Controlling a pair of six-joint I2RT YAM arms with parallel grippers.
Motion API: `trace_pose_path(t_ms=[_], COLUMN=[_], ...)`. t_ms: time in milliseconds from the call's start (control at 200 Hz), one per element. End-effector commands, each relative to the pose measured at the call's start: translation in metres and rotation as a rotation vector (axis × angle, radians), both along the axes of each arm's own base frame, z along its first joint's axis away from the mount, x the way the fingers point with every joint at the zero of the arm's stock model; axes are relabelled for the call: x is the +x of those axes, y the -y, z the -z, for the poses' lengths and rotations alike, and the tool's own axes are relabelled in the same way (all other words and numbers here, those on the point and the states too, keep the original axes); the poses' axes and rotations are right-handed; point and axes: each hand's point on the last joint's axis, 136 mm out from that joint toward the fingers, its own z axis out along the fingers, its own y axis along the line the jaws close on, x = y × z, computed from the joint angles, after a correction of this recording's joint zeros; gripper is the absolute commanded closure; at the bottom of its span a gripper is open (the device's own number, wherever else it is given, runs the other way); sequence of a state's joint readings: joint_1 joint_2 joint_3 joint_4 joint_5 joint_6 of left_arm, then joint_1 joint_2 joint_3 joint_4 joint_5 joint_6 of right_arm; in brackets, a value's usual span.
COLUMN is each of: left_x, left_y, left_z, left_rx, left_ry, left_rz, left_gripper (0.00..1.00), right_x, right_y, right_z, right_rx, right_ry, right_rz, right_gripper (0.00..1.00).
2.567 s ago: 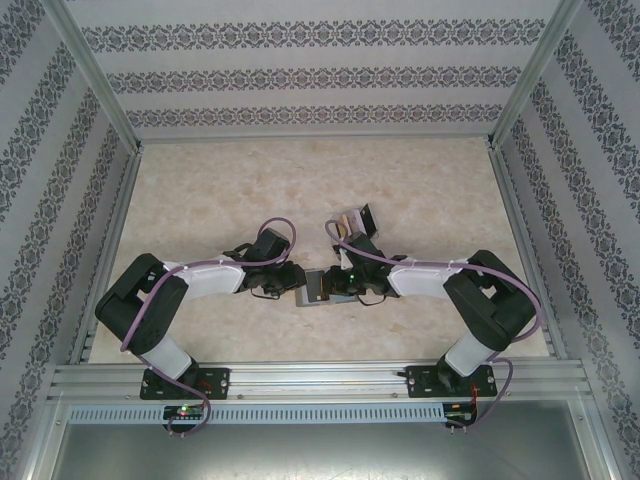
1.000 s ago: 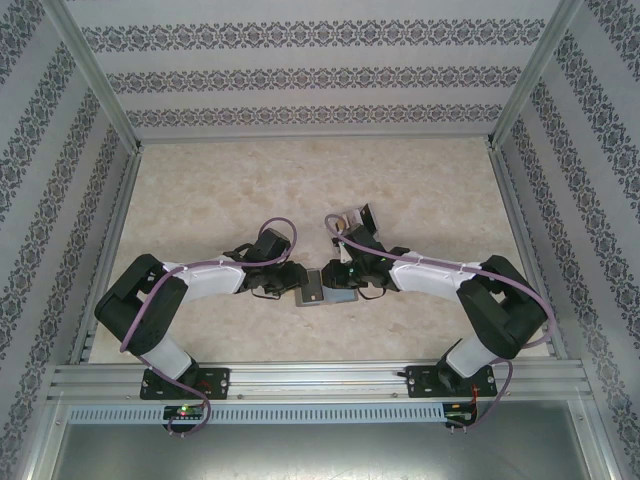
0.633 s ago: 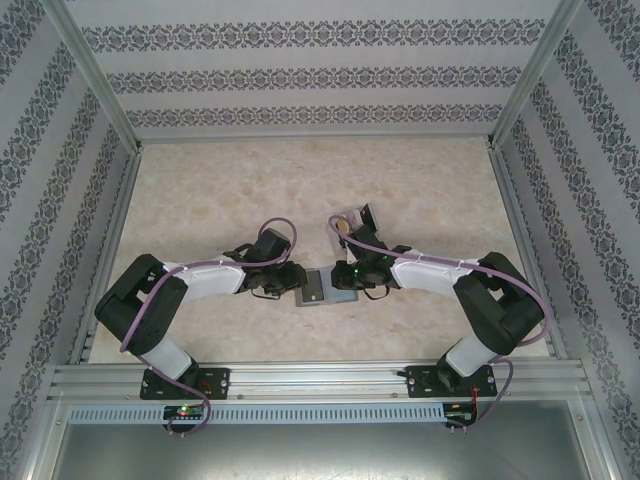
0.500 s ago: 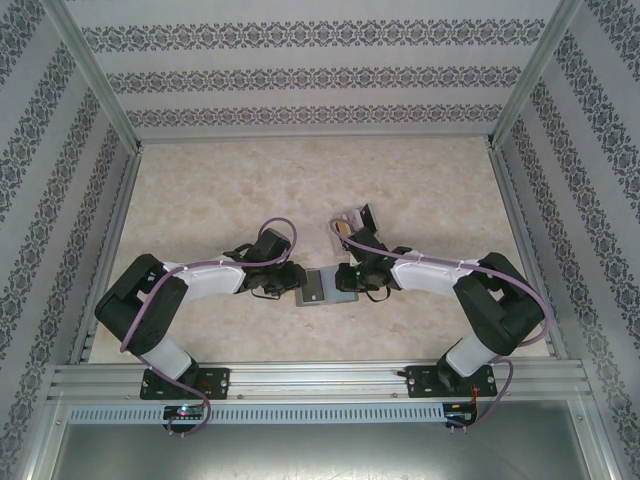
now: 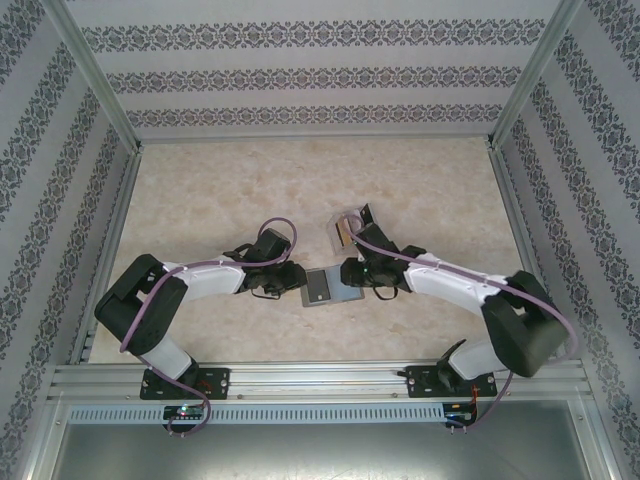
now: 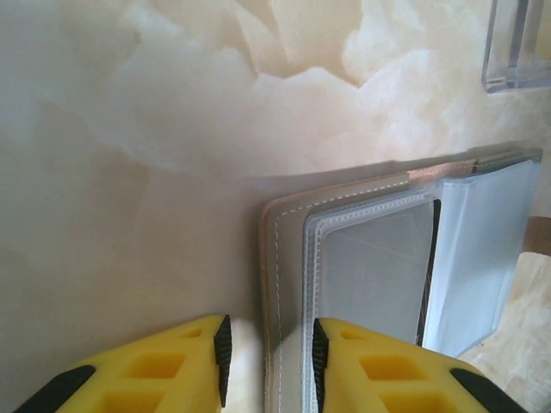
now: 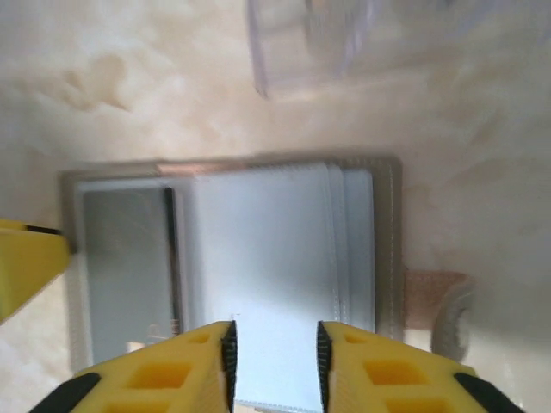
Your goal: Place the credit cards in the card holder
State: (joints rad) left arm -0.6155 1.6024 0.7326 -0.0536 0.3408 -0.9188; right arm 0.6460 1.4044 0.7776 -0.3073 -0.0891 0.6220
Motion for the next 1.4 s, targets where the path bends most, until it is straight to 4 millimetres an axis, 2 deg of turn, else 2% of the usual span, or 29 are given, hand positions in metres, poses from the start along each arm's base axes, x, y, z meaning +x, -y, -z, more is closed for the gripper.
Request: trace_pose_path(t_ms=[0,75,175,340,505,649,859,1399], left_x=[0.004,0.010,0.018,0.034,0.043,0.048,0.047,0.047], left_y=[0.000,0.000,0.001,0.005,0.011,0.017,0.019,0.021], left_z=[-0.017,-0.026,-0.039,-0.060,-0.068,-0.072,-0.070,-0.071], left_rx=[0.016,0.014,0.007,-0.010,-0.026,-0.044,-0.048,-0.060], left_ry=[0.060,0.094,0.144,0.217,0.236,0.240,0.231,0.232], left_rz=[0.015,0.010,-0.007,-0.026,-0.029,-0.026,-0.018,-0.012], left_gripper=[0.66,0.65,0.62,0.54,0.51,0.49,0.48,0.45], right_x=[0.035,0.053,0.074,0.096,0.112,0.121,0.134,0.145], right_y=[0.026,0.041,0.055,0.046,0.034,0.028,0.034,0.038], right_z=[-0.051,-0.068,-0.073,-0.069,-0.056,-0.046,-0.035,-0.009], right_rx=[-0.071,-0.113,-0.168,-0.231,-0.312,-0.418,-0.526,-0.624], right_ry=[0.164,0.197,0.167,0.109,0.068,0.053,0.048,0.008], right_rz=[0.007,0.005,-0.006,-0.076,-0.104,-0.128,-0.117,-0.137], right_gripper=[0.62,0.59,0.60,0.63,0.63,0.61,0.60,0.58])
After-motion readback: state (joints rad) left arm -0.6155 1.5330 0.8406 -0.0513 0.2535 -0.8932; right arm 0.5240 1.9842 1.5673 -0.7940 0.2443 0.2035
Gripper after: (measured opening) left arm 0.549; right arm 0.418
